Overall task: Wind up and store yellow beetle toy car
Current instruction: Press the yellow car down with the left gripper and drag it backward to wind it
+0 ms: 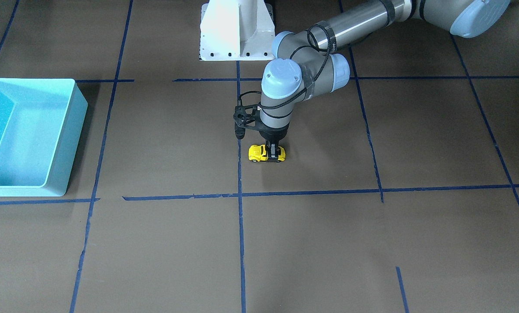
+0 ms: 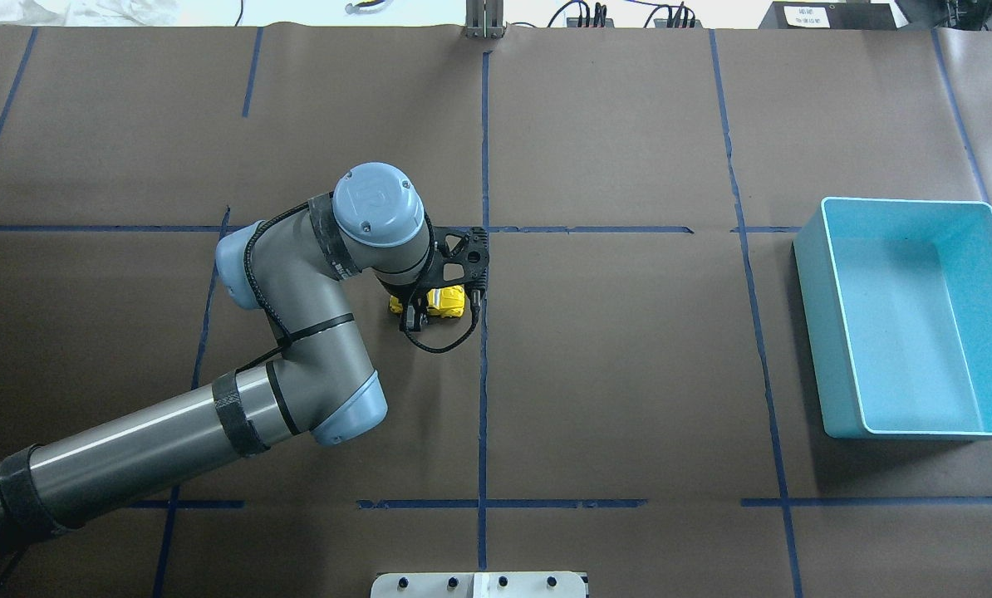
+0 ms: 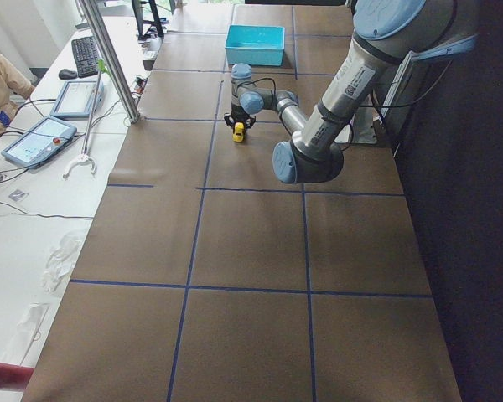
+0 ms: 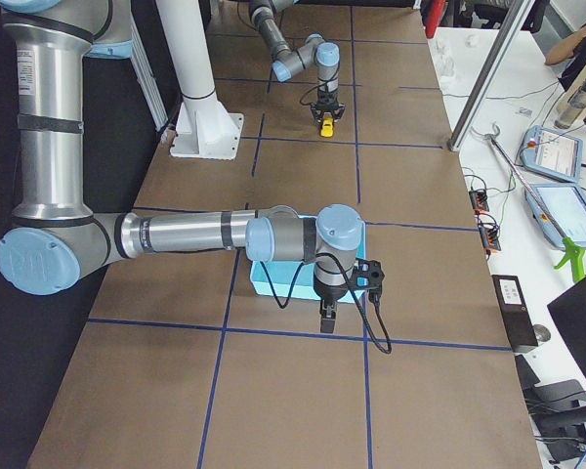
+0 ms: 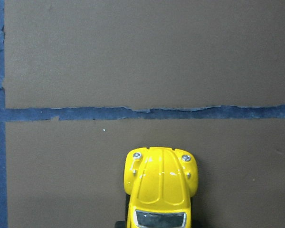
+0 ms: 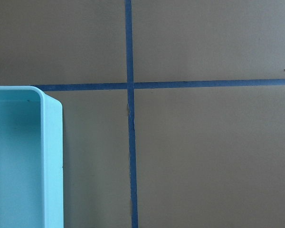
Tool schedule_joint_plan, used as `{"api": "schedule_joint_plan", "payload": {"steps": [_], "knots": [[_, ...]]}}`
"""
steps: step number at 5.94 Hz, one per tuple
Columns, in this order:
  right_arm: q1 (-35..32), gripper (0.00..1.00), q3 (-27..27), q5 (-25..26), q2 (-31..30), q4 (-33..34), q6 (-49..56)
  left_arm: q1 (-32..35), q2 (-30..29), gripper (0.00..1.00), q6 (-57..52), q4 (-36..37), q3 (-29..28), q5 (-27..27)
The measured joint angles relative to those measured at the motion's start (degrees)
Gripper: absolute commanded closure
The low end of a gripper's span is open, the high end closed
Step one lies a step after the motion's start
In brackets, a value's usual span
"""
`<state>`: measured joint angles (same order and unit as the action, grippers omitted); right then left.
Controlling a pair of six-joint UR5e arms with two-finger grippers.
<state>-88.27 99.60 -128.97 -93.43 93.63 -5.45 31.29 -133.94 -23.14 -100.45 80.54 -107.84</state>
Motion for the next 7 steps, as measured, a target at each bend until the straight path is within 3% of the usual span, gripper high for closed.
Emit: {"api": "schedule_joint_plan", "payload": {"steps": [7], "knots": [[0.03, 0.0, -0.93, 0.36, 1.9, 0.06, -0.02, 0.17, 3.18, 0.88, -0.38, 0.34, 3.13, 0.14]]}}
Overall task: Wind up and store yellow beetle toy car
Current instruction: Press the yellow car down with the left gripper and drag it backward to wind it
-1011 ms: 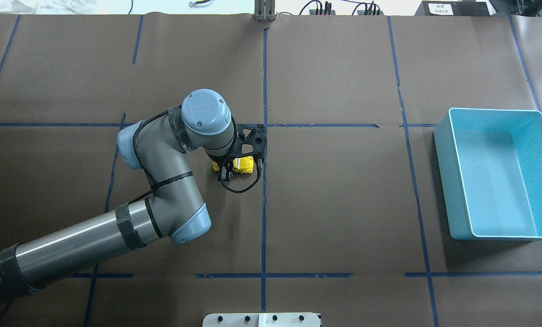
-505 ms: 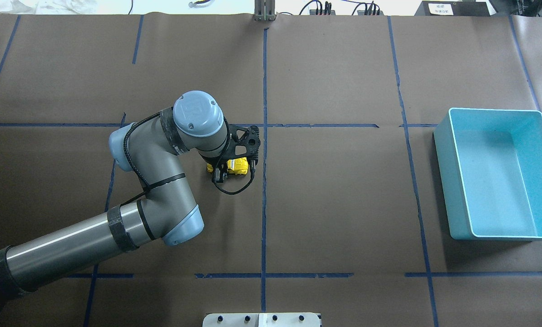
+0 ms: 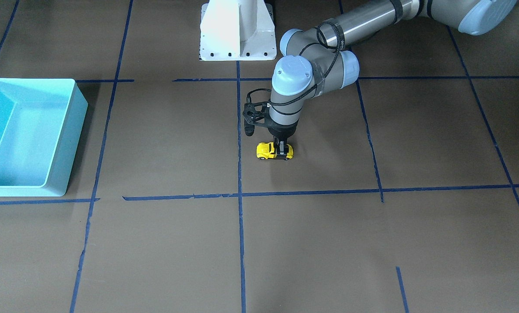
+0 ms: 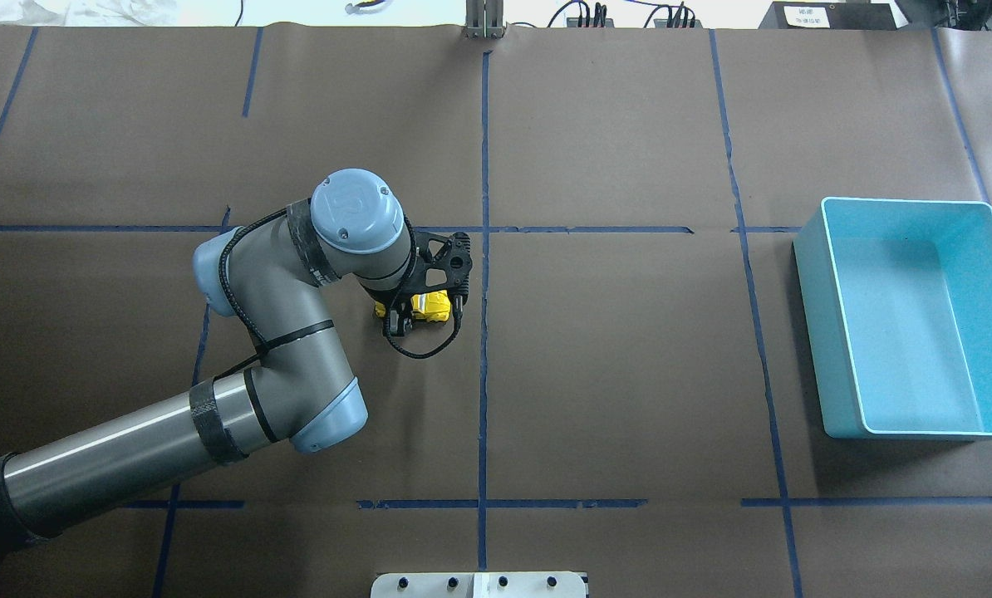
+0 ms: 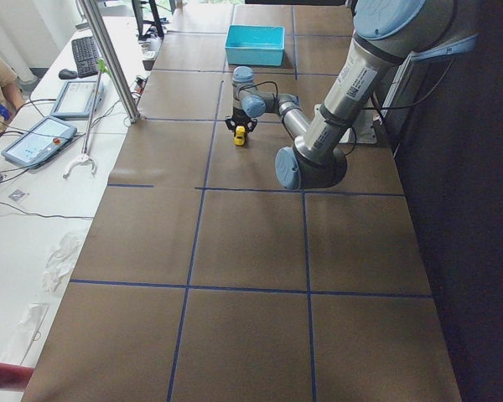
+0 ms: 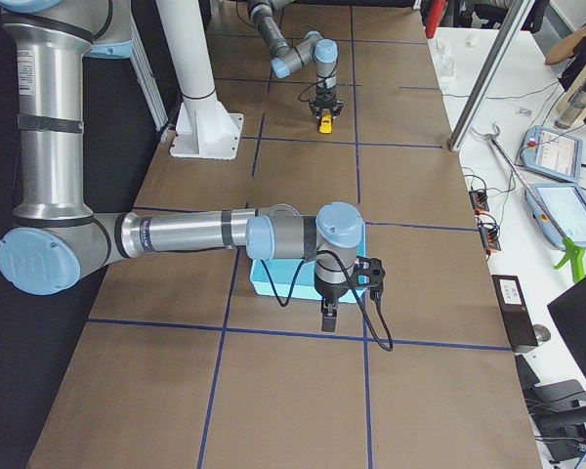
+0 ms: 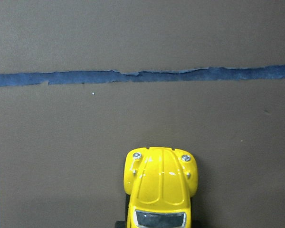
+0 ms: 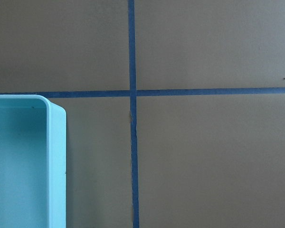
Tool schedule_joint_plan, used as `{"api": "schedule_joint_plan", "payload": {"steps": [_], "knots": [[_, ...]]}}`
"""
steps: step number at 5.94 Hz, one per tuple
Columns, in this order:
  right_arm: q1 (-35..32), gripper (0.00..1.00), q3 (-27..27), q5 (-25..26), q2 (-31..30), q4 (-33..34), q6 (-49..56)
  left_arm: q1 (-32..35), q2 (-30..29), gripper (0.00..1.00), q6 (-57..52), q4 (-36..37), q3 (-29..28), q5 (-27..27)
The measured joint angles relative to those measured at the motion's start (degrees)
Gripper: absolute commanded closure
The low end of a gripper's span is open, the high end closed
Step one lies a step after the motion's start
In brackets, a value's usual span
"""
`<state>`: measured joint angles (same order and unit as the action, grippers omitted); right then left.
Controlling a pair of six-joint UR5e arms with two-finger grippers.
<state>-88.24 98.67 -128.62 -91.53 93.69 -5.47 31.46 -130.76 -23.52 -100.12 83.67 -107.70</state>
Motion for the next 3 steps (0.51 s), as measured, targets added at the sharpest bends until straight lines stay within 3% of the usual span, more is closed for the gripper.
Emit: {"api": "schedule_joint_plan", "payload": {"steps": [3], "knots": [[0.17, 0.0, -0.78, -0.19, 0.58, -0.29, -0.13, 0.1, 0.41, 0.88, -1.03, 0.09, 0.27, 0.03]]}}
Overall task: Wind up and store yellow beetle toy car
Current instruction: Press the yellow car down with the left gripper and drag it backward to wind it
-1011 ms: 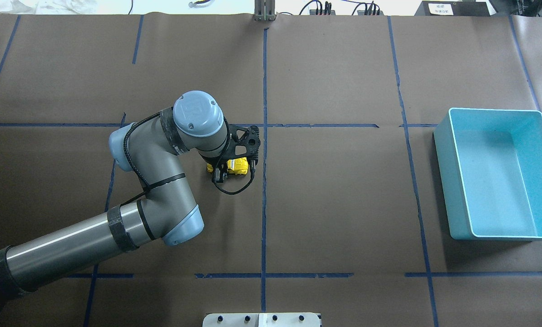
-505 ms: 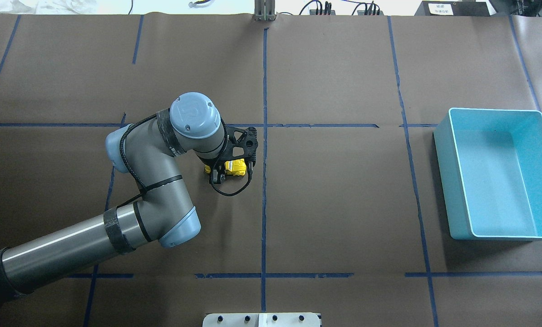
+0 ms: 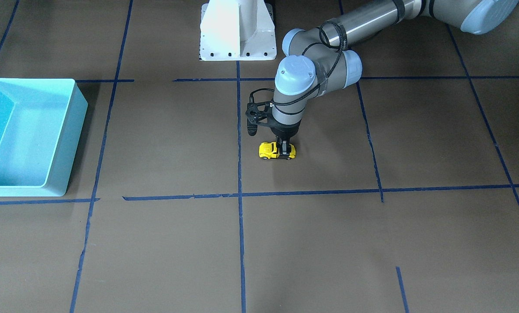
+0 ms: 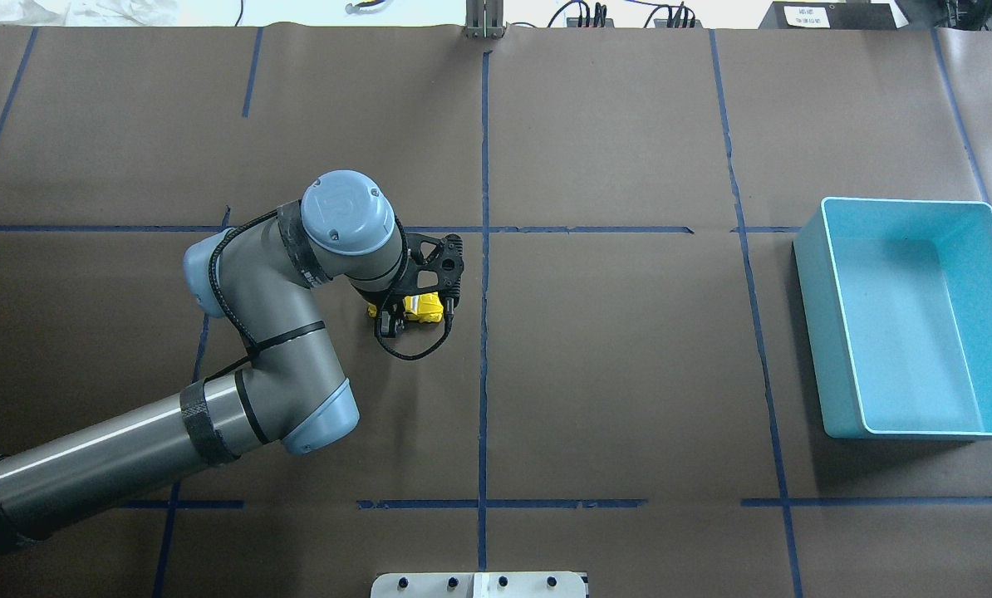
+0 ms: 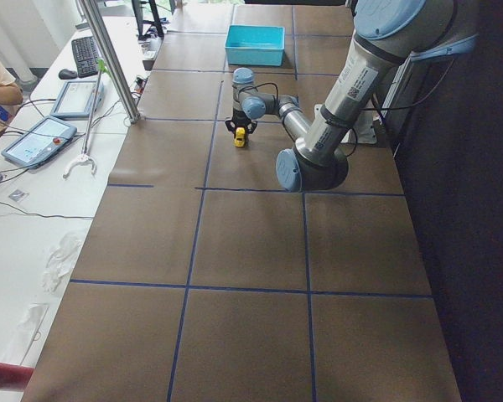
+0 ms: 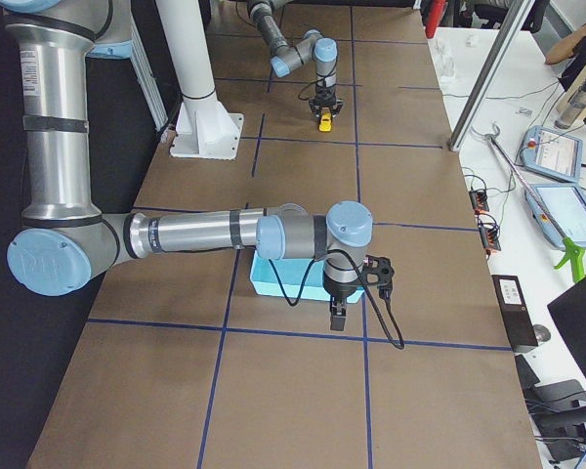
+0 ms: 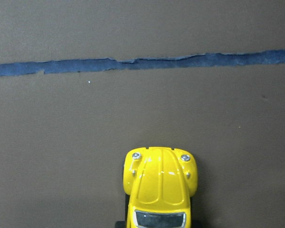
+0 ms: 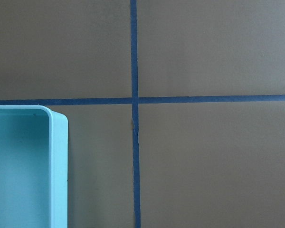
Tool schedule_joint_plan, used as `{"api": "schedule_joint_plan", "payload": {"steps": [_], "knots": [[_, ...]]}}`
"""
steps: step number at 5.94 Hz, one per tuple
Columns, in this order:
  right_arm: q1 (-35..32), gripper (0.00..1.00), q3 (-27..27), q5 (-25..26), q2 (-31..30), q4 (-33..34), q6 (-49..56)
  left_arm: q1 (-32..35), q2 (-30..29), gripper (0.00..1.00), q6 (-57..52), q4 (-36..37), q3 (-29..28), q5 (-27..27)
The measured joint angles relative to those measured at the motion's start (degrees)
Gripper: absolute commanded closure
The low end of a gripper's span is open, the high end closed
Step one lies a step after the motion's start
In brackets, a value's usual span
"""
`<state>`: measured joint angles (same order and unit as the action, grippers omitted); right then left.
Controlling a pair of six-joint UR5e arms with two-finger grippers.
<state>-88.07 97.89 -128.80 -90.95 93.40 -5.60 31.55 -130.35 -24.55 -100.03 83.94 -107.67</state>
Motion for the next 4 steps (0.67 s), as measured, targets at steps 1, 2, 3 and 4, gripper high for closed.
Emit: {"api": "schedule_joint_plan", "payload": {"steps": [1, 2, 3, 4], "knots": [[0.0, 0.0, 0.03, -0.06, 0.25, 0.06, -0.02, 0.17, 0.3, 0.88, -0.04, 0.01, 0.19, 0.0], [0.01, 0.0, 0.0, -0.14, 0.57, 0.1, -0.02, 0.31, 0.81, 0.88, -0.05, 0.04, 0.59, 0.03], [0.12, 0.0, -0.1, -0.19, 1.28, 0.25, -0.14, 0.34, 1.25, 0.88, -0.05, 0.08, 0.99, 0.02], [0.21, 0.0, -0.11, -0.27, 2.25, 0.54, -0.51, 0.36, 1.67, 0.88, -0.06, 0.12, 1.38, 0.02]]}}
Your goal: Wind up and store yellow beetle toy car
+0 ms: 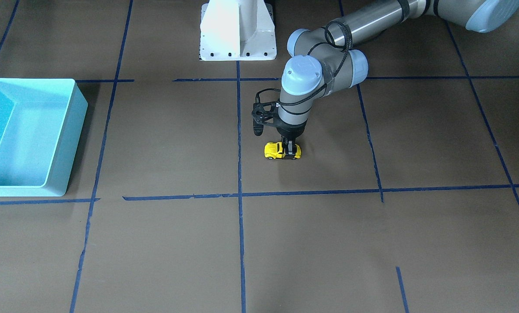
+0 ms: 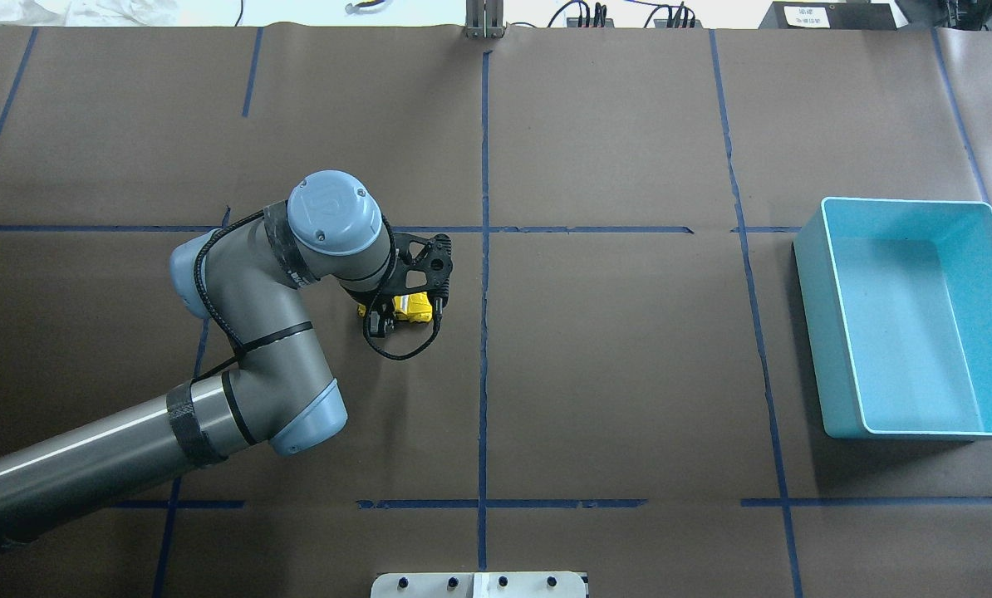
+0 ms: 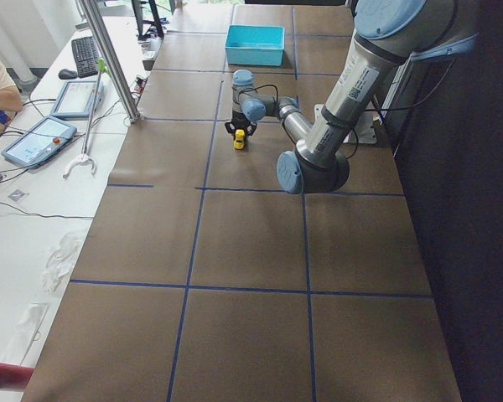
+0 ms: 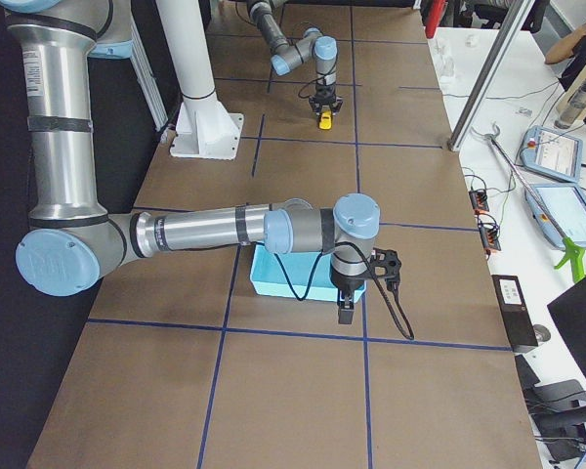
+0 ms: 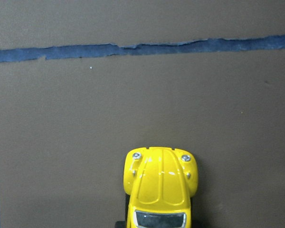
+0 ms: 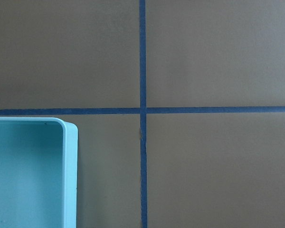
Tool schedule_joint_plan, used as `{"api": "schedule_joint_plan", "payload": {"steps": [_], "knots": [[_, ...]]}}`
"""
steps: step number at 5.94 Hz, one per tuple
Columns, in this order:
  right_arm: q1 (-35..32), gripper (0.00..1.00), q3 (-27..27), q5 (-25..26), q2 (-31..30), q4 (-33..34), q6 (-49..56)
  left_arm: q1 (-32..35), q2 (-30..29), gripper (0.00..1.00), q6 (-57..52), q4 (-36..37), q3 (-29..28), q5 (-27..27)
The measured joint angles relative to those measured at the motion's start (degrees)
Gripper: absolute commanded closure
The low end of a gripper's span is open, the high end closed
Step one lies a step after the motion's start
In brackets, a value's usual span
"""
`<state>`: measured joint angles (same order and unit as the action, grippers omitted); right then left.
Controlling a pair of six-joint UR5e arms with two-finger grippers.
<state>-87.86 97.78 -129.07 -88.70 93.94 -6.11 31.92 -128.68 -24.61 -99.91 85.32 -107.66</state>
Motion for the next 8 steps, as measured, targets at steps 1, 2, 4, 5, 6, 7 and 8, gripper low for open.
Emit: {"api": "schedule_joint_plan", "payload": {"steps": [1, 2, 4, 5, 6, 7, 8], "knots": [[0.03, 0.0, 0.02, -0.19, 0.51, 0.13, -0.38, 0.05, 0.46, 0.88, -0.03, 0.05, 0.43, 0.02], [0.05, 0.0, -0.01, -0.41, 0.51, 0.15, -0.51, 0.05, 0.84, 0.88, -0.06, 0.05, 0.85, 0.05], [0.0, 0.0, -0.68, -0.56, 0.0, 0.18, -0.56, 0.09, 1.71, 0.76, -0.02, 0.02, 1.55, 0.0], [-0.02, 0.0, -1.0, -0.59, -0.34, 0.16, -0.57, 0.14, 1.89, 0.01, -0.01, 0.03, 1.78, -0.03], [-0.02, 0.0, -1.02, -0.63, -0.81, 0.1, -0.57, -0.02, 2.06, 0.0, 0.0, 0.03, 1.95, -0.15], [-0.03, 0.0, -1.0, -0.65, -1.28, 0.05, -0.57, 0.0, 2.06, 0.0, -0.02, -0.02, 2.3, -0.13], [-0.03, 0.0, -1.0, -0.65, -1.48, 0.03, -0.57, 0.17, 2.08, 0.0, -0.07, -0.02, 2.57, -0.11]]}}
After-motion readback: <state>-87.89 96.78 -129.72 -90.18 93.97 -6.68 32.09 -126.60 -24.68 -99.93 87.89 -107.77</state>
